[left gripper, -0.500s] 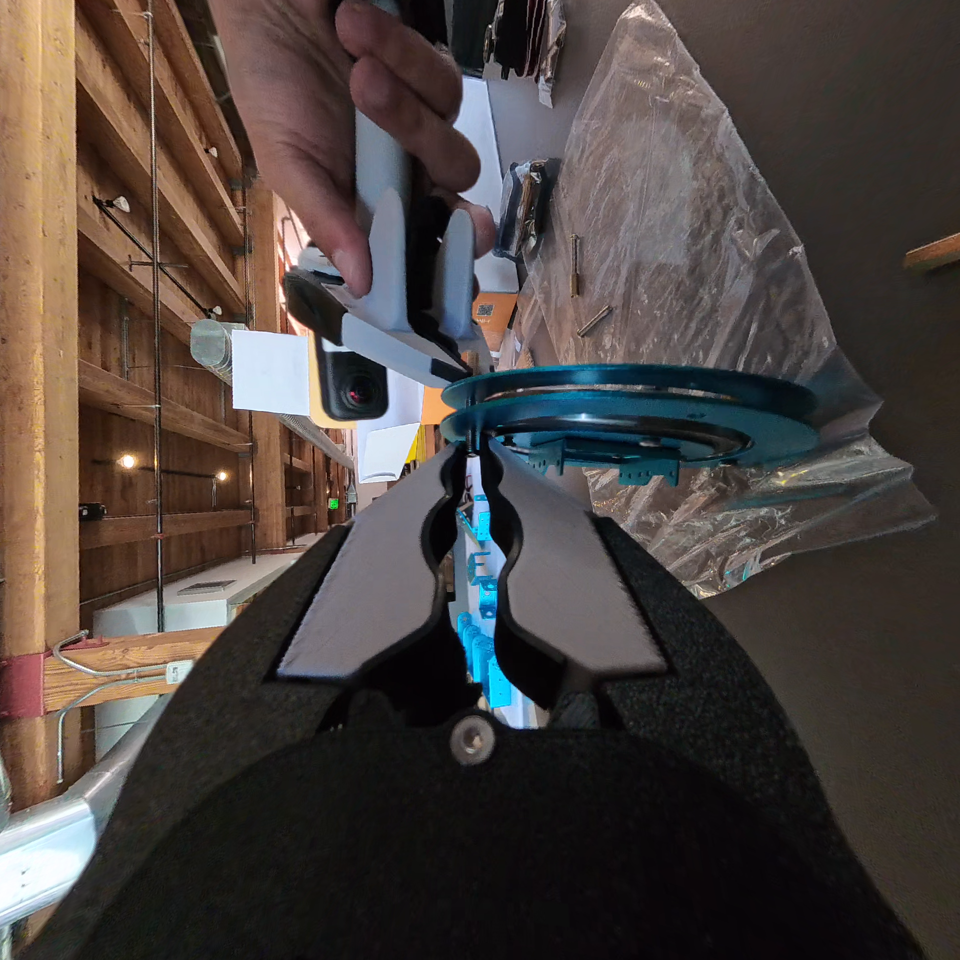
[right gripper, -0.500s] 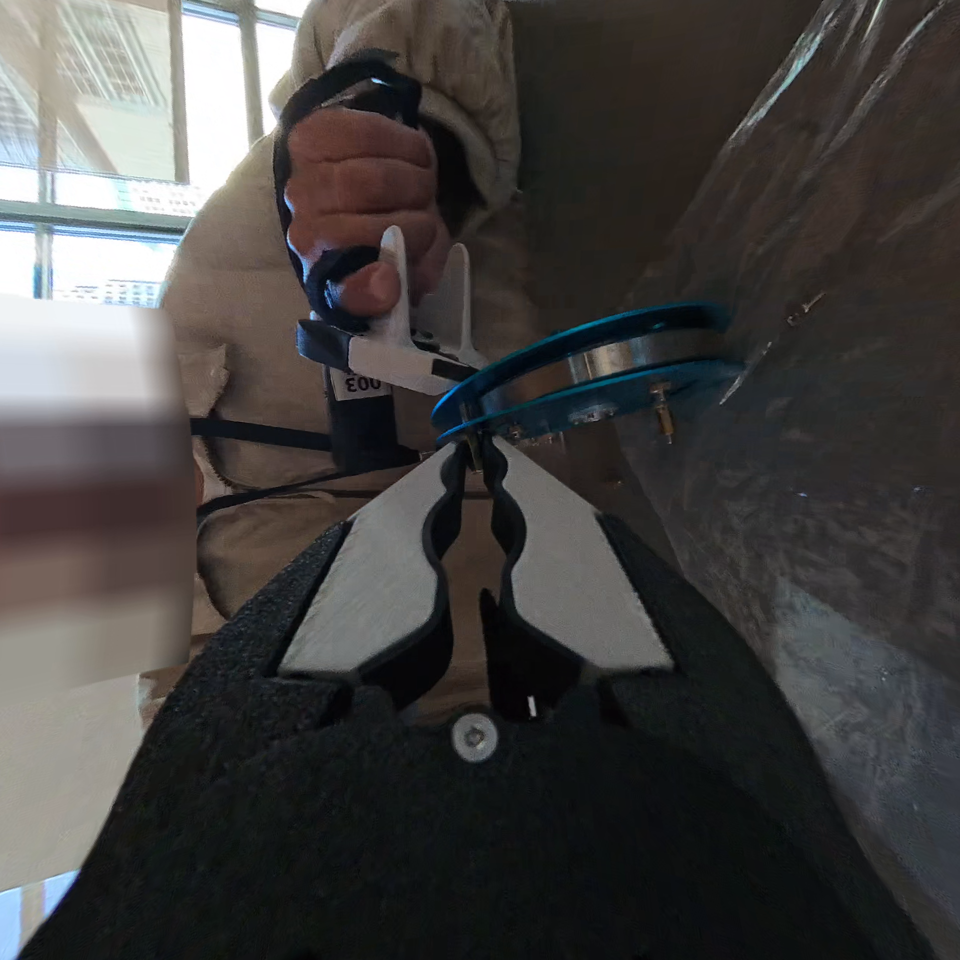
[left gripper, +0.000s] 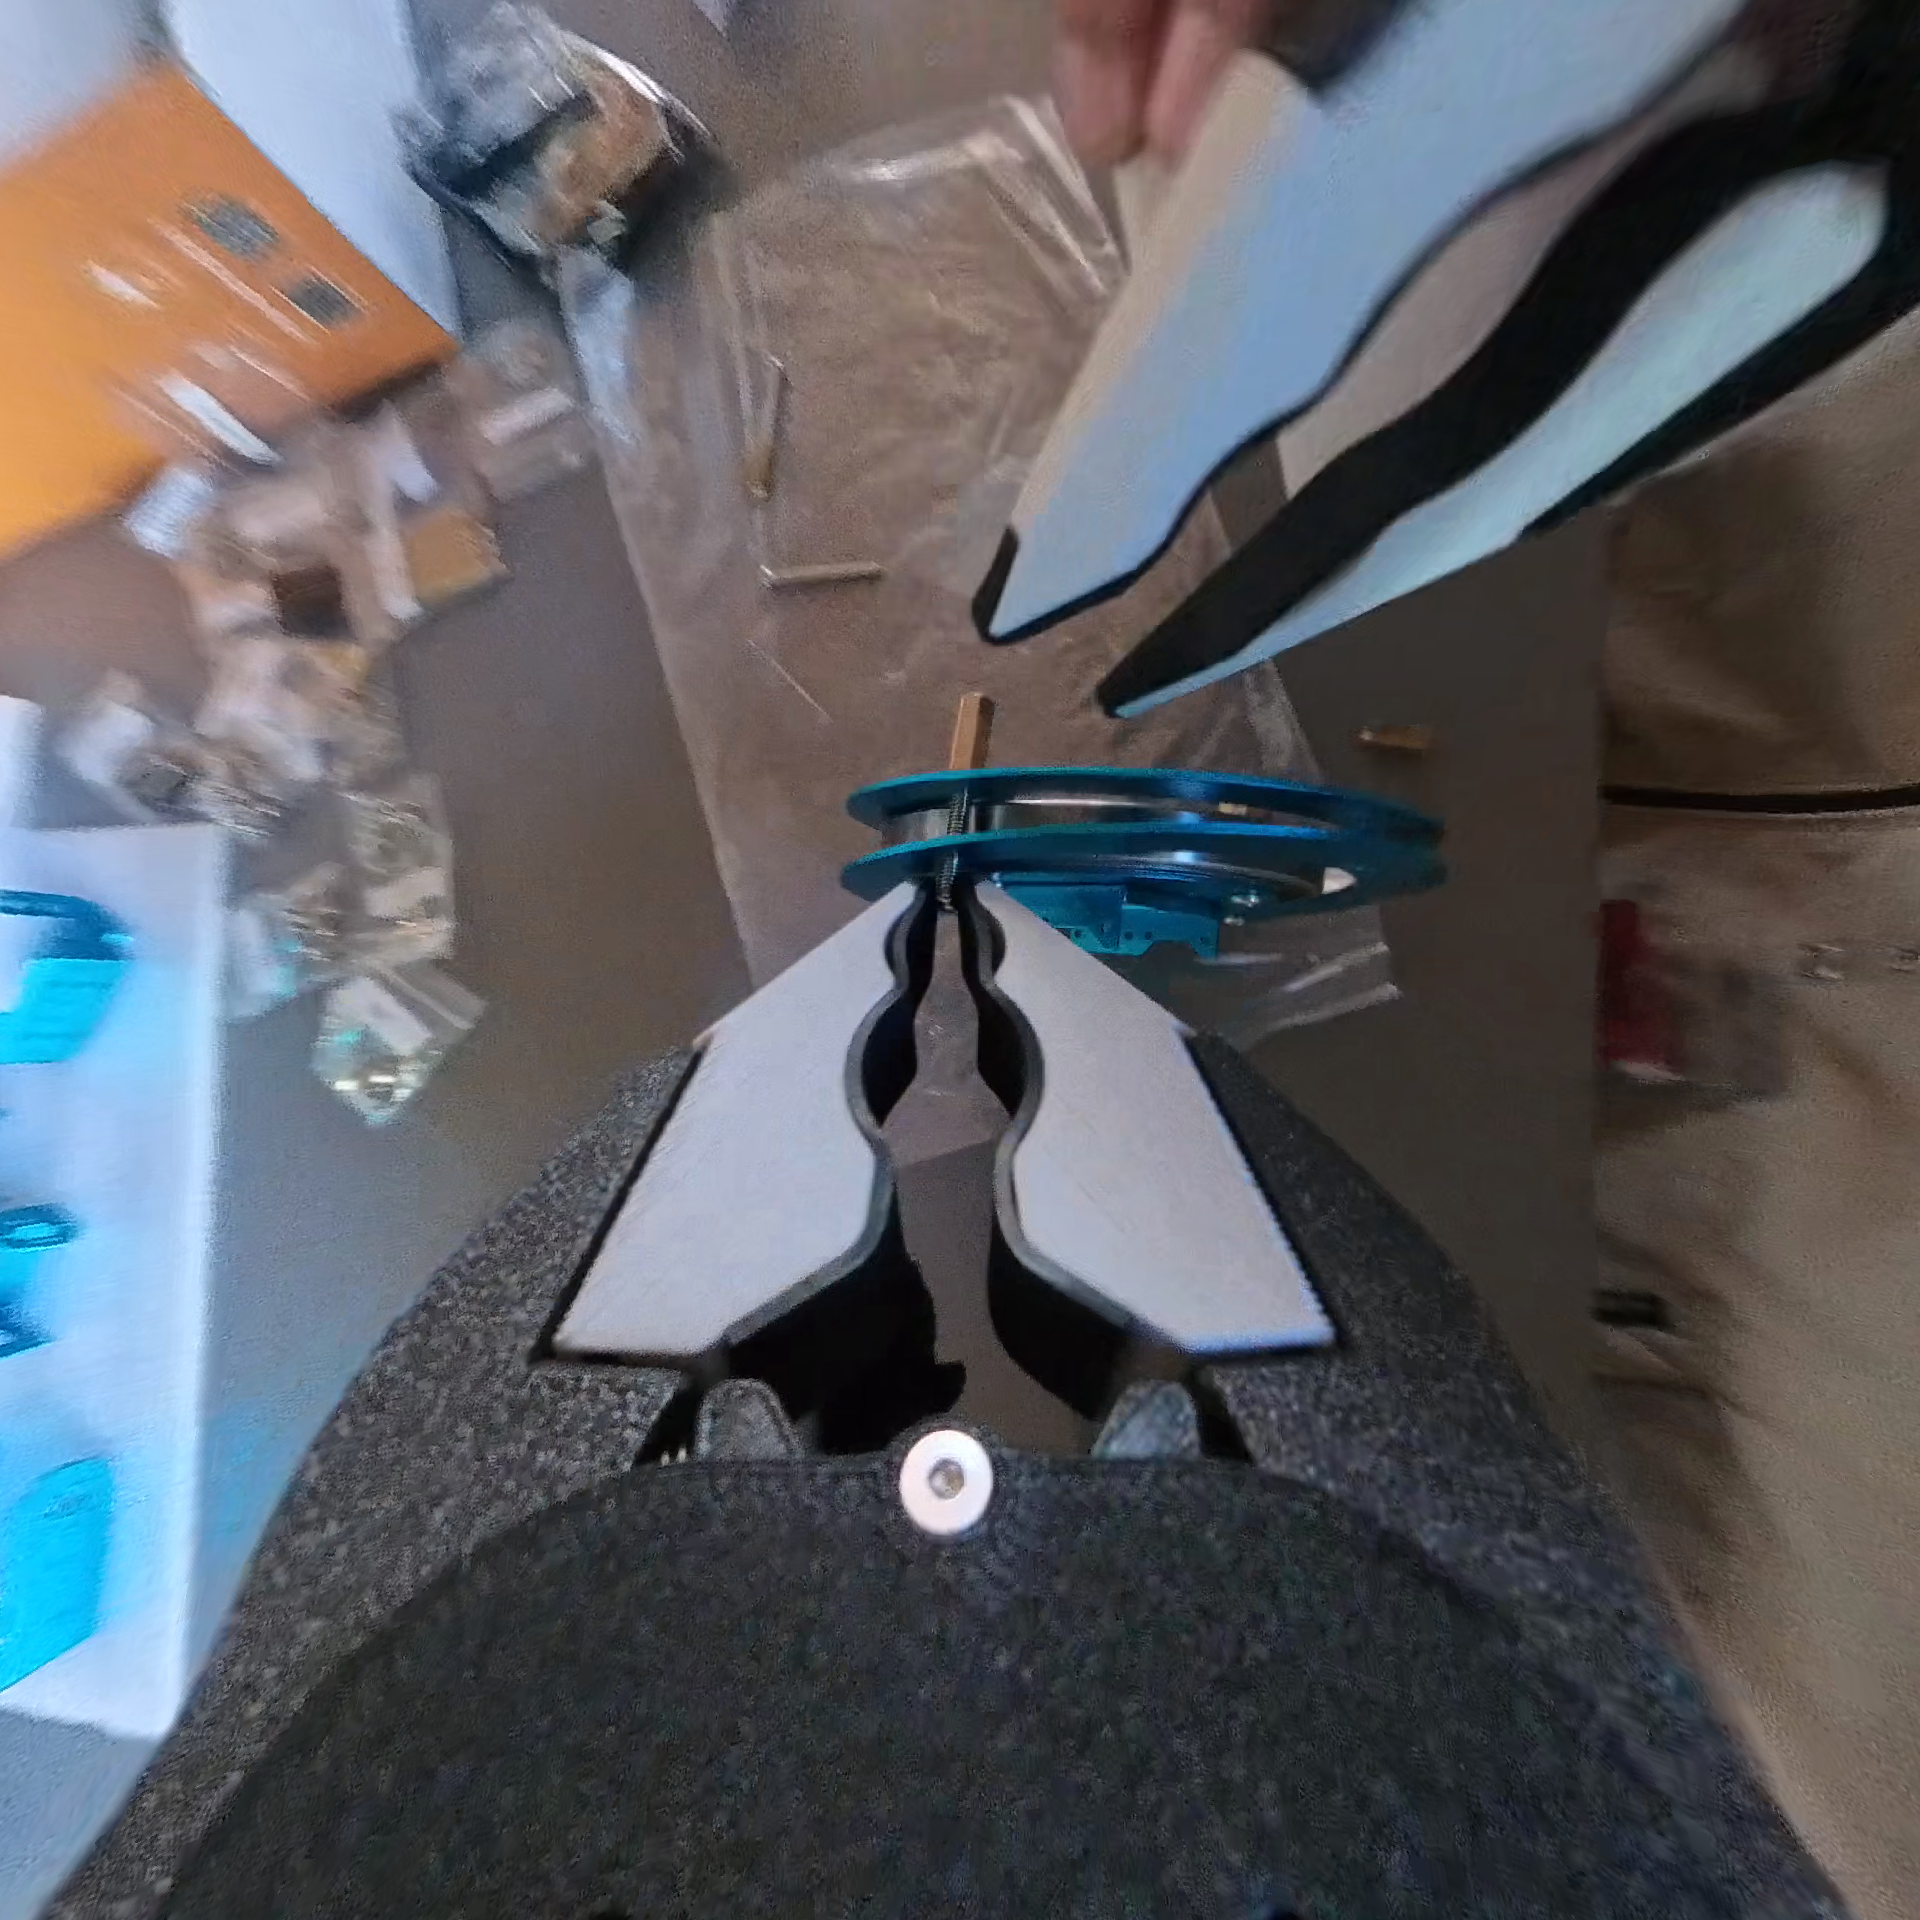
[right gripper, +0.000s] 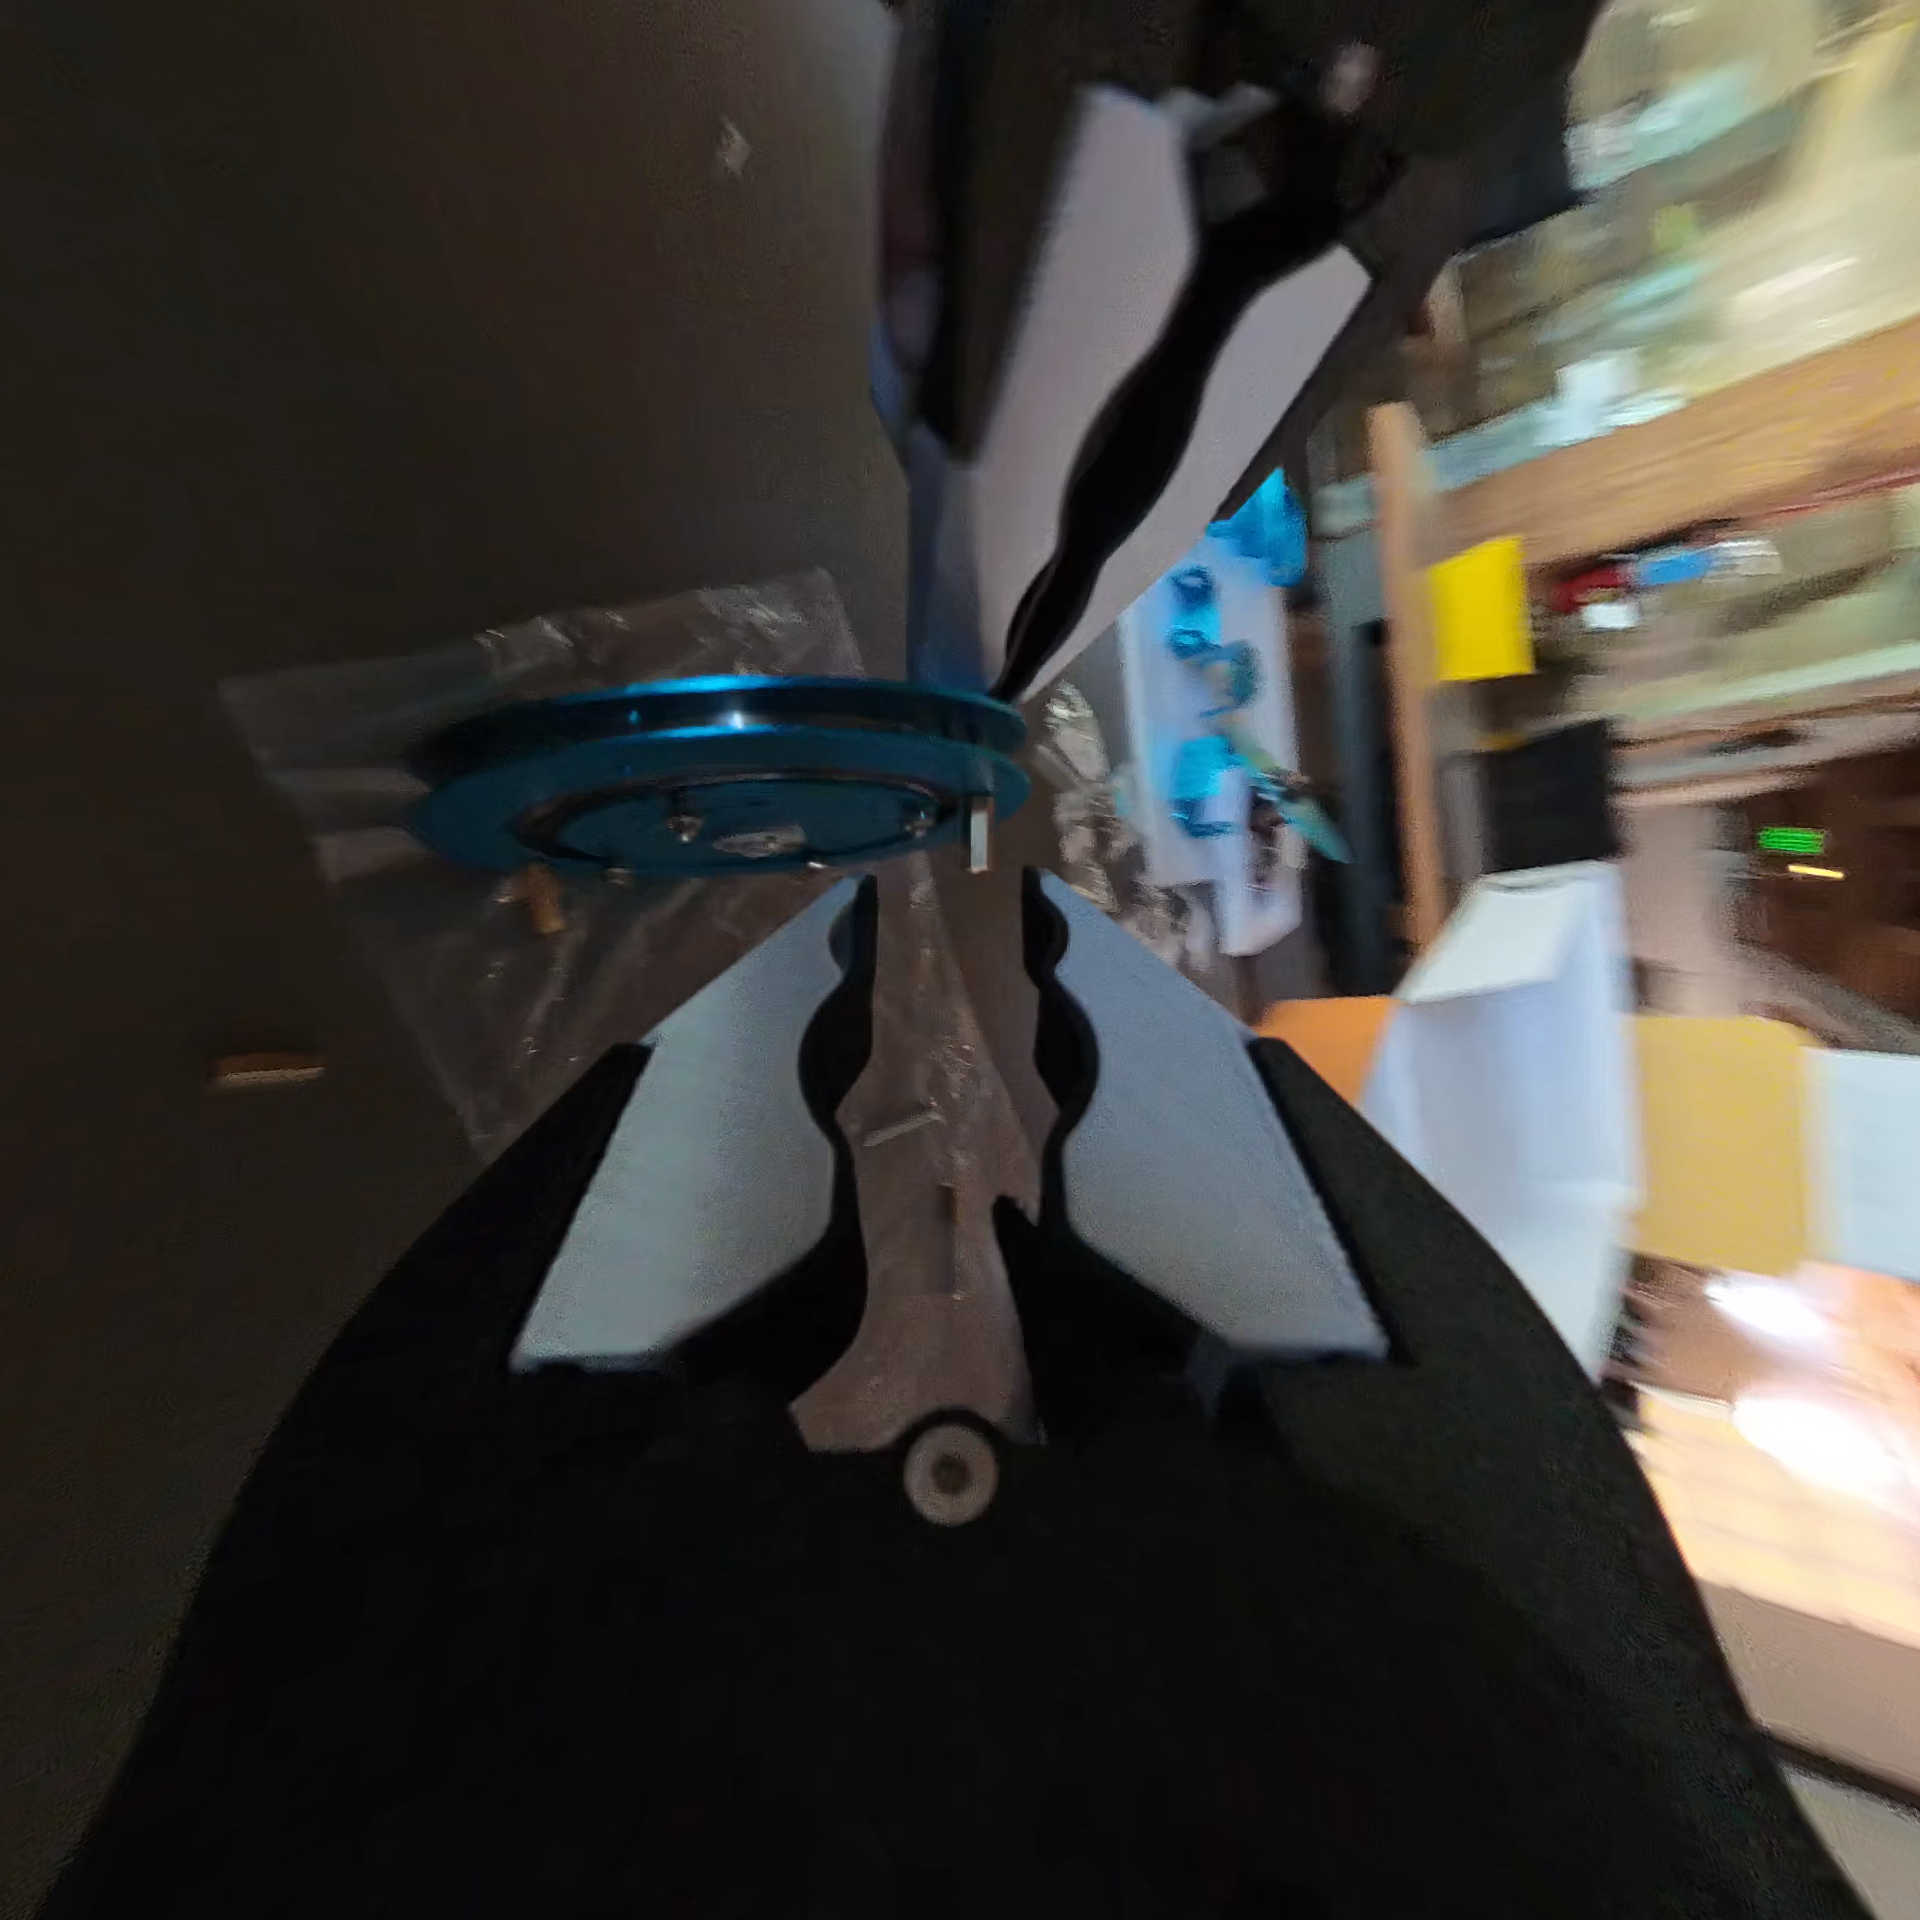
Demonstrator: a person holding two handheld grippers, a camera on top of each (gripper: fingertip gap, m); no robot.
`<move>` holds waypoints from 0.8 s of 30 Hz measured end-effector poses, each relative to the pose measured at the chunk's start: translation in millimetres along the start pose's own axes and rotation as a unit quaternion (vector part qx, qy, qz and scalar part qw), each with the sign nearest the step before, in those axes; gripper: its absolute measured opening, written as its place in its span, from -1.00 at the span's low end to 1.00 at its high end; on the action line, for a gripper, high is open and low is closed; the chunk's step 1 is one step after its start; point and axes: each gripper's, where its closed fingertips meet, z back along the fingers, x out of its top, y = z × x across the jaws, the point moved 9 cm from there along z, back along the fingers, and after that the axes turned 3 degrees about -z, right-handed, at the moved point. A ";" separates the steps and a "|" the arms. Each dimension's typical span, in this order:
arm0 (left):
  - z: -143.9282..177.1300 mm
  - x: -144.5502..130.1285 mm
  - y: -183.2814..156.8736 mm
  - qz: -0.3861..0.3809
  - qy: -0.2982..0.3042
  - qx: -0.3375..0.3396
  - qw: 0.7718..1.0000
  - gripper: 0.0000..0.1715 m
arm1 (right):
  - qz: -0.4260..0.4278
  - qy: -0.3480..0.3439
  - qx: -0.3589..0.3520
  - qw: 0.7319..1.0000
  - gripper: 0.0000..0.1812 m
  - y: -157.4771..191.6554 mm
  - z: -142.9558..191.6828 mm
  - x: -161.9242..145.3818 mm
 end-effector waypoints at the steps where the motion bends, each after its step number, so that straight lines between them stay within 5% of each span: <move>1: -0.4 0.0 4.0 0.010 0.005 -0.027 1.000 -0.97 | 0.022 0.007 -0.048 0.999 -0.70 9.0 -2.8 -0.8; 5: -2.1 5.0 13.2 0.030 0.026 -0.084 0.996 -0.97 | 0.106 -0.001 -0.200 0.974 -0.72 23.3 -15.4 -3.4; 12: 1.3 8.8 14.0 0.059 0.039 -0.128 0.989 -0.97 | 0.083 0.006 -0.174 0.981 -0.90 24.6 -29.0 -0.7; 17: 2.2 1.2 17.1 0.171 0.025 -0.244 0.954 -0.97 | 0.214 0.007 -0.268 0.939 -0.94 36.1 -31.5 -0.1; 20: -1.3 -6.0 22.0 0.218 0.003 -0.279 0.935 -0.97 | 0.172 0.001 -0.229 0.958 -0.96 32.3 -28.5 3.1; 24: 1.3 -0.7 12.7 0.100 -0.019 -0.162 0.982 -0.97 | 0.097 0.004 -0.141 0.985 -0.96 16.9 -26.1 0.9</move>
